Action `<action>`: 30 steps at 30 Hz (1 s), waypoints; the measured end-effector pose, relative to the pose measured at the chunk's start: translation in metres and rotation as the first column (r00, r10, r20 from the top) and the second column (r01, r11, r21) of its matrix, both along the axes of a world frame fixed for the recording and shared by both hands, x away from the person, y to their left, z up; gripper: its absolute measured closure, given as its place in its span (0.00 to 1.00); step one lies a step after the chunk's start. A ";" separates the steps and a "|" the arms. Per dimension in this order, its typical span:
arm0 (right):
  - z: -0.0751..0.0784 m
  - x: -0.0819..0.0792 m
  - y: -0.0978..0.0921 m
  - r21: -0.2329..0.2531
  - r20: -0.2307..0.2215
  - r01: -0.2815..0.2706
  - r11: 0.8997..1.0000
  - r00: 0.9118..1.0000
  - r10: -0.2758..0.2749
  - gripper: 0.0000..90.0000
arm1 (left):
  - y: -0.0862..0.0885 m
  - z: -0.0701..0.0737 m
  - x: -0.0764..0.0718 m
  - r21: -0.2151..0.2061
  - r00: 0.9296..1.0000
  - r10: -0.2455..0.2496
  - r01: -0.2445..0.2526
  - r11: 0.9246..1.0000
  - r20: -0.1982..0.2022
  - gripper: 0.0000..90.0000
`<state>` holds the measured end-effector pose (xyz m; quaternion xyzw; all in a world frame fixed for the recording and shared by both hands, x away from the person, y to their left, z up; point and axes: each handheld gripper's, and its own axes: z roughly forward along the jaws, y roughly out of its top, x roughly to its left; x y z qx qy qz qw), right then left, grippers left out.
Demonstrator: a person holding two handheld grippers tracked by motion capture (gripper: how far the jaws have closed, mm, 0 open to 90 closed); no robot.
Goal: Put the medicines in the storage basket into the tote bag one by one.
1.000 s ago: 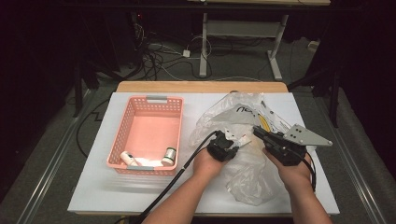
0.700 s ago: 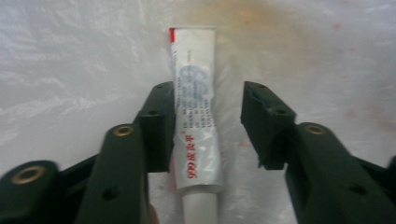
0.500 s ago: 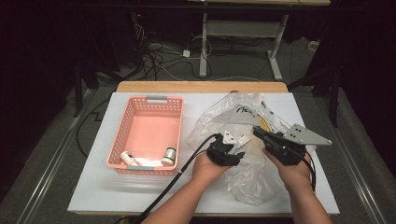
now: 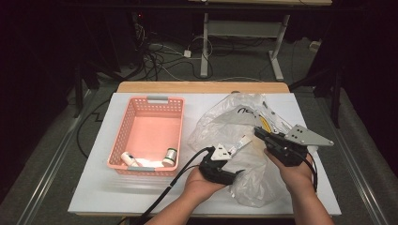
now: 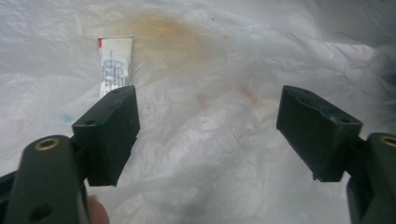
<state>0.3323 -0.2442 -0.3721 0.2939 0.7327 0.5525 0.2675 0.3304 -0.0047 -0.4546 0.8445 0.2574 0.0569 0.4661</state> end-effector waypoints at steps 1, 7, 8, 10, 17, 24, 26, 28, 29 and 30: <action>0.000 0.000 0.000 0.000 0.004 -0.004 1.000 1.000 0.004 1.00 | 0.003 0.000 -0.002 -0.003 1.000 0.006 -0.006 1.000 0.000 0.19; 0.000 0.000 0.001 -0.003 0.004 -0.004 1.000 1.000 0.004 1.00 | 0.021 0.005 -0.015 0.002 1.000 0.029 -0.030 1.000 0.007 0.13; 0.000 0.000 0.001 -0.004 0.004 -0.004 1.000 1.000 0.004 1.00 | 0.023 0.006 -0.017 0.002 0.999 0.034 -0.034 0.999 0.005 0.09; 0.000 0.000 0.001 -0.004 0.004 -0.005 1.000 1.000 0.005 1.00 | 0.027 0.008 -0.020 0.008 0.999 0.046 -0.046 0.999 0.012 0.06; 0.000 0.000 0.001 -0.005 0.007 -0.006 1.000 1.000 0.006 1.00 | 0.044 0.016 -0.029 0.013 0.998 0.063 -0.063 0.998 0.017 0.00; -0.001 0.000 0.001 -0.003 0.001 -0.003 1.000 1.000 0.003 1.00 | 0.061 0.024 -0.038 0.008 0.998 0.065 -0.066 0.998 0.021 0.00; -0.001 0.000 0.001 -0.001 -0.002 -0.002 1.000 1.000 0.002 1.00 | 0.064 0.028 -0.043 0.008 0.998 0.058 -0.058 0.998 0.027 0.00; -0.001 0.000 0.001 -0.003 -0.001 -0.001 1.000 1.000 0.001 1.00 | 0.068 0.032 -0.047 0.008 0.997 0.066 -0.066 0.998 0.044 0.00; -0.001 0.000 0.001 -0.004 -0.001 -0.001 1.000 1.000 0.001 1.00 | 0.071 0.033 -0.048 0.004 0.996 0.072 -0.072 0.997 0.047 0.00; -0.001 0.000 0.001 -0.005 -0.001 -0.001 1.000 1.000 0.001 1.00 | 0.074 0.034 -0.049 0.003 0.995 0.080 -0.080 0.997 0.052 0.00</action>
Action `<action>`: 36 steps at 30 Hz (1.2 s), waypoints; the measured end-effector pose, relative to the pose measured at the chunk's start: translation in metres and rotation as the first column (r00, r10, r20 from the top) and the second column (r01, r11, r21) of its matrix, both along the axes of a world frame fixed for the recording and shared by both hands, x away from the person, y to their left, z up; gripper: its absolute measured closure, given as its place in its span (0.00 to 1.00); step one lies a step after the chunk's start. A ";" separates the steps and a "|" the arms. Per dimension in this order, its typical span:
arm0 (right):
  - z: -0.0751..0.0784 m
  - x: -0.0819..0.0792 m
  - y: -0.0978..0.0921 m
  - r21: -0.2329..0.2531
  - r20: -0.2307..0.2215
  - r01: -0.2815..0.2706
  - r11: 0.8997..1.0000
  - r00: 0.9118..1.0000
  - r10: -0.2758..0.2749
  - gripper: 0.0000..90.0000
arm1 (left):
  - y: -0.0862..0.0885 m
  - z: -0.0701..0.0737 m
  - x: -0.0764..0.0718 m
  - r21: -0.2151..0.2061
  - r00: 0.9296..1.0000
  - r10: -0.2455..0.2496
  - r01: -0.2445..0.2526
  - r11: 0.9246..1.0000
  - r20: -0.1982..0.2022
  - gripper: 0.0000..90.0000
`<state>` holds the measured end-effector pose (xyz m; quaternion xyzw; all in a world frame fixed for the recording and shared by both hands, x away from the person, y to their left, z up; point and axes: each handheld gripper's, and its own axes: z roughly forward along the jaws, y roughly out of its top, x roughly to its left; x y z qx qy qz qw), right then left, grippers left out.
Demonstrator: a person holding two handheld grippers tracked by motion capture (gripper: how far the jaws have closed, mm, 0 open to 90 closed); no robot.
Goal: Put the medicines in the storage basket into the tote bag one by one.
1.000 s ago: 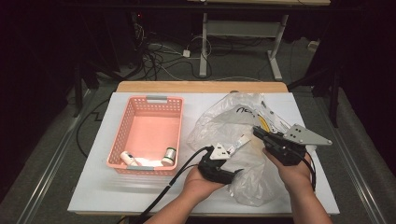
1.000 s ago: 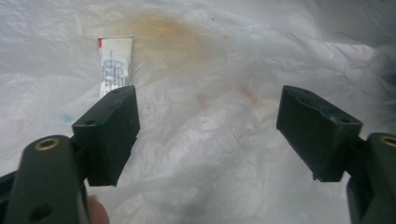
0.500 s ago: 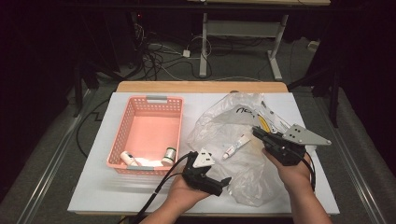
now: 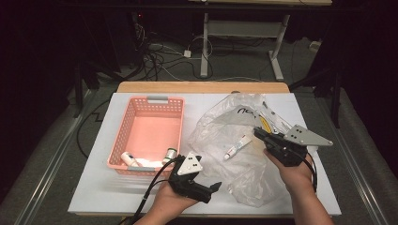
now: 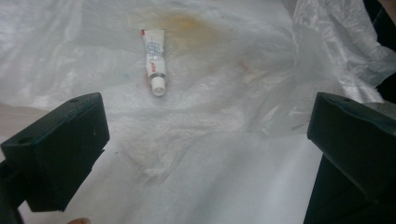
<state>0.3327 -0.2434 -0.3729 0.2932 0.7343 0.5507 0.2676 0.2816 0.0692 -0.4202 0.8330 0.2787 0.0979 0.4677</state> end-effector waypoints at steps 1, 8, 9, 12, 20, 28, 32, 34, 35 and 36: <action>0.000 0.000 0.000 0.000 0.000 -0.001 1.000 1.000 0.001 1.00 | 0.003 0.001 0.000 0.000 1.000 0.010 -0.010 1.000 0.004 0.00; 0.000 0.000 0.000 -0.001 0.000 -0.001 1.000 1.000 0.001 1.00 | 0.028 0.004 0.005 -0.014 0.998 0.067 -0.067 0.998 0.005 0.00; 0.000 0.000 0.000 -0.001 0.000 0.000 1.000 1.000 0.000 1.00 | 0.031 0.004 0.005 -0.017 0.997 0.078 -0.078 0.997 0.007 0.00; -0.001 0.000 0.001 -0.001 -0.002 -0.001 1.000 1.000 0.001 1.00 | 0.040 0.004 0.007 -0.026 0.994 0.106 -0.105 0.994 0.011 0.00; 0.000 -0.001 0.000 0.000 0.002 -0.003 1.000 1.000 0.003 1.00 | 0.064 0.004 0.012 -0.014 0.985 0.170 -0.169 0.985 0.013 0.00; 0.000 -0.001 0.000 0.000 -0.001 -0.002 1.000 1.000 0.002 1.00 | 0.087 0.006 0.017 -0.014 0.972 0.233 -0.233 0.972 0.009 0.00; 0.000 -0.001 -0.001 0.001 0.001 -0.001 1.000 1.000 0.001 1.00 | 0.097 0.006 0.019 -0.010 0.966 0.260 -0.260 0.966 0.004 0.00; 0.001 -0.003 -0.001 0.011 -0.024 0.010 1.000 1.000 -0.010 1.00 | 0.102 0.005 0.020 -0.005 0.962 0.272 -0.272 0.962 0.001 0.00; 0.001 -0.001 -0.001 0.000 0.000 0.000 1.000 1.000 0.000 1.00 | 0.105 0.005 0.020 -0.005 0.960 0.280 -0.280 0.960 0.000 0.00; 0.001 -0.001 -0.001 -0.001 0.002 -0.001 1.000 1.000 0.001 1.00 | 0.107 0.005 0.021 -0.006 0.958 0.287 -0.287 0.958 -0.003 0.00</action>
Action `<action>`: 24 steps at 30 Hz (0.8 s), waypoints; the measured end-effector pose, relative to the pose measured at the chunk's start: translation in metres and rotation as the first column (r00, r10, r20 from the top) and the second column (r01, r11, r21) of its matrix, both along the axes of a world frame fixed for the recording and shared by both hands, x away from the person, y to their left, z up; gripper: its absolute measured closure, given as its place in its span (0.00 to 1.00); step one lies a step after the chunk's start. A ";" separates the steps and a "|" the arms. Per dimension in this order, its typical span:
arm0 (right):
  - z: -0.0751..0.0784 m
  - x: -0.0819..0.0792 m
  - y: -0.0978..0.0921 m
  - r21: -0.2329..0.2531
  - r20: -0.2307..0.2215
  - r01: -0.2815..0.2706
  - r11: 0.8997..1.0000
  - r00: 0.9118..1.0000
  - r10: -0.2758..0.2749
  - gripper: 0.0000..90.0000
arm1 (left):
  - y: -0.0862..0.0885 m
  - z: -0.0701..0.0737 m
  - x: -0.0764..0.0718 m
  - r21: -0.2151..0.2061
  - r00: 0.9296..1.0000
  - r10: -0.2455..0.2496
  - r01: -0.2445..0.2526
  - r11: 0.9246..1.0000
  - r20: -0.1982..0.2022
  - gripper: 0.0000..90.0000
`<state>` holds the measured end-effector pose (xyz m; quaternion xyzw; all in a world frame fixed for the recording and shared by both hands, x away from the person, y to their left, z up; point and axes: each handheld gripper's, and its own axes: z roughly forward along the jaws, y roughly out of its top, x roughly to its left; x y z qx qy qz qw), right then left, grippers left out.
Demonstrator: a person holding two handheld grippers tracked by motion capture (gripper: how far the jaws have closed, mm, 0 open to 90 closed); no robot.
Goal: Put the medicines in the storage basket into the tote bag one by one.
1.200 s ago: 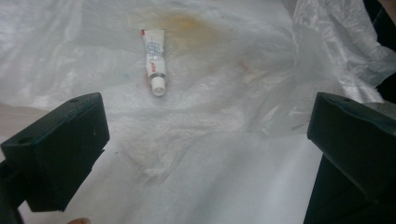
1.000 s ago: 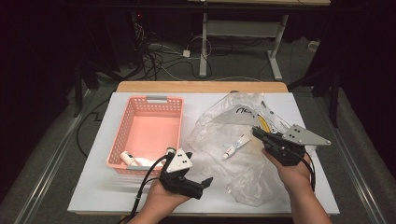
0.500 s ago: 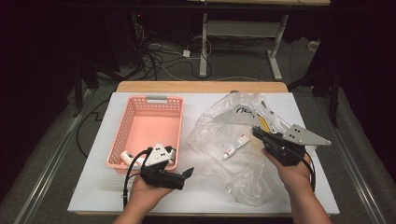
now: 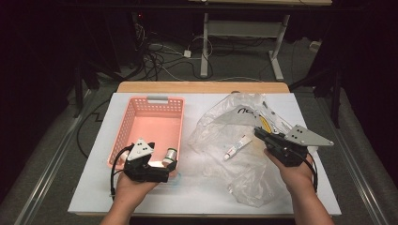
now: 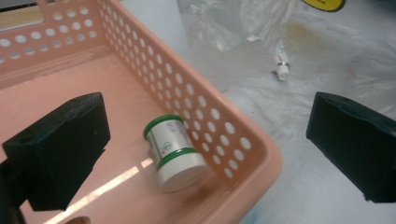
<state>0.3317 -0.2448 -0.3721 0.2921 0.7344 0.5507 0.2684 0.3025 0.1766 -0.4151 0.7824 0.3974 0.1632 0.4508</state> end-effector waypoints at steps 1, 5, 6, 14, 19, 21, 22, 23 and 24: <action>0.000 0.000 0.000 0.001 0.000 0.001 1.000 1.000 -0.001 1.00 | 0.002 0.000 0.001 -0.003 1.000 0.007 -0.007 1.000 -0.001 0.00; 0.000 0.000 -0.001 0.001 0.003 0.000 1.000 1.000 0.000 1.00 | 0.011 -0.001 0.003 -0.008 0.999 0.035 -0.035 0.999 -0.006 0.00; 0.000 0.000 -0.001 0.001 0.004 0.000 1.000 1.000 0.000 1.00 | 0.014 -0.001 0.003 -0.012 0.999 0.042 -0.042 0.999 -0.007 0.00; 0.000 0.000 -0.001 0.002 0.003 0.002 1.000 1.000 -0.002 1.00 | 0.026 -0.004 0.006 -0.027 0.997 0.079 -0.080 0.996 -0.023 0.00; 0.000 0.000 -0.001 0.000 0.004 0.002 1.000 1.000 -0.002 1.00 | 0.024 0.000 0.008 -0.059 0.997 0.059 -0.062 0.996 -0.044 0.01; 0.000 0.000 -0.001 0.001 0.003 0.003 1.000 1.000 -0.003 1.00 | 0.020 0.001 0.012 -0.049 0.997 0.056 -0.058 0.997 -0.049 0.01; 0.000 0.000 -0.001 0.002 0.003 0.001 1.000 1.000 -0.001 1.00 | 0.018 0.003 0.014 -0.044 0.997 0.054 -0.057 0.997 -0.051 0.01; 0.000 0.000 -0.001 0.002 0.002 0.003 1.000 1.000 -0.003 1.00 | 0.016 0.004 0.017 -0.042 0.997 0.053 -0.056 0.998 -0.056 0.01; 0.000 0.000 -0.001 0.002 0.001 0.002 1.000 1.000 -0.002 1.00 | 0.013 0.005 0.019 -0.035 0.997 0.048 -0.050 0.998 -0.061 0.01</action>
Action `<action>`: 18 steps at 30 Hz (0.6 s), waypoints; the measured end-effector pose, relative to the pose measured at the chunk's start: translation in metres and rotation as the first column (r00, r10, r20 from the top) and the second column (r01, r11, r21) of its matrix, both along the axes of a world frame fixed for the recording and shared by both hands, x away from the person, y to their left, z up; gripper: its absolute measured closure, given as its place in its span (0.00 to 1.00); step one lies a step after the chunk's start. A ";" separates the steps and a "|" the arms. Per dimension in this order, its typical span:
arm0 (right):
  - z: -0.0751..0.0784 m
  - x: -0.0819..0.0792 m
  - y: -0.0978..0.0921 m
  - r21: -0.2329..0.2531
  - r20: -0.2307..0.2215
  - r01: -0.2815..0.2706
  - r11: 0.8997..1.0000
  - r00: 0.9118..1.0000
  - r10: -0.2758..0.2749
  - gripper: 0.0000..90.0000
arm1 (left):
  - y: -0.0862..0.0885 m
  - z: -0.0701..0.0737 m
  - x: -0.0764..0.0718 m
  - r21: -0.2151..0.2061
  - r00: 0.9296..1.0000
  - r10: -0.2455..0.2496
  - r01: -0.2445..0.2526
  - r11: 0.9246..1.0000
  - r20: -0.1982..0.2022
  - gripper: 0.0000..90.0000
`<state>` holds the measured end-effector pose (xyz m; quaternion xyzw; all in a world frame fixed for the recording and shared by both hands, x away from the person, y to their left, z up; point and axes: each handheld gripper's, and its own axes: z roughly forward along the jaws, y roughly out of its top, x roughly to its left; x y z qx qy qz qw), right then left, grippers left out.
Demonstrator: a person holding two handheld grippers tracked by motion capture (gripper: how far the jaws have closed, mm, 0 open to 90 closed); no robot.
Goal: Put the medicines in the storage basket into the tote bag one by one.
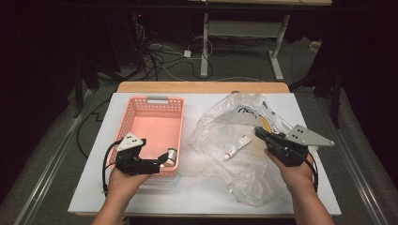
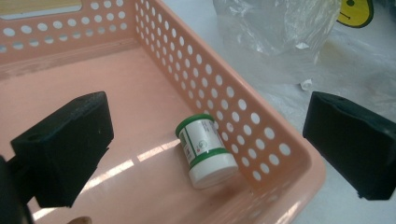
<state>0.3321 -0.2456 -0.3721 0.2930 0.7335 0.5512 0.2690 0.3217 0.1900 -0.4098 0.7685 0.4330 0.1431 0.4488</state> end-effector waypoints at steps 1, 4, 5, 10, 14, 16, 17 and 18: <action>0.000 0.000 0.000 -0.002 0.003 -0.002 1.000 1.000 0.002 1.00 | -0.002 0.001 0.003 0.011 1.000 -0.005 0.005 1.000 -0.006 0.01; 0.000 0.000 0.000 0.000 0.003 -0.002 1.000 1.000 0.002 1.00 | -0.008 0.003 0.011 0.057 0.999 -0.018 0.020 0.998 -0.038 0.01; 0.000 0.000 0.000 0.002 0.002 -0.001 1.000 1.000 0.001 1.00 | -0.010 0.003 0.014 0.067 0.999 -0.018 0.021 0.998 -0.050 0.01; 0.000 0.000 -0.001 0.002 -0.001 0.003 1.000 1.000 -0.003 1.00 | -0.013 0.004 0.028 0.102 0.994 -0.013 0.024 0.994 -0.107 0.01; 0.000 0.000 -0.001 0.006 -0.005 0.004 1.000 1.000 -0.004 1.00 | -0.015 0.004 0.037 0.141 0.989 -0.002 0.023 0.990 -0.147 0.03; 0.000 0.000 -0.001 0.003 -0.003 0.002 1.000 1.000 -0.002 1.00 | -0.016 0.004 0.042 0.165 0.985 0.000 0.029 0.986 -0.174 0.05; 0.000 0.000 -0.001 0.003 -0.002 0.002 1.000 1.000 -0.002 1.00 | -0.017 0.003 0.045 0.174 0.982 0.002 0.032 0.984 -0.191 0.06; 0.000 0.000 -0.001 0.006 -0.004 0.003 1.000 1.000 -0.003 1.00 | -0.018 0.003 0.047 0.184 0.978 0.001 0.038 0.982 -0.209 0.07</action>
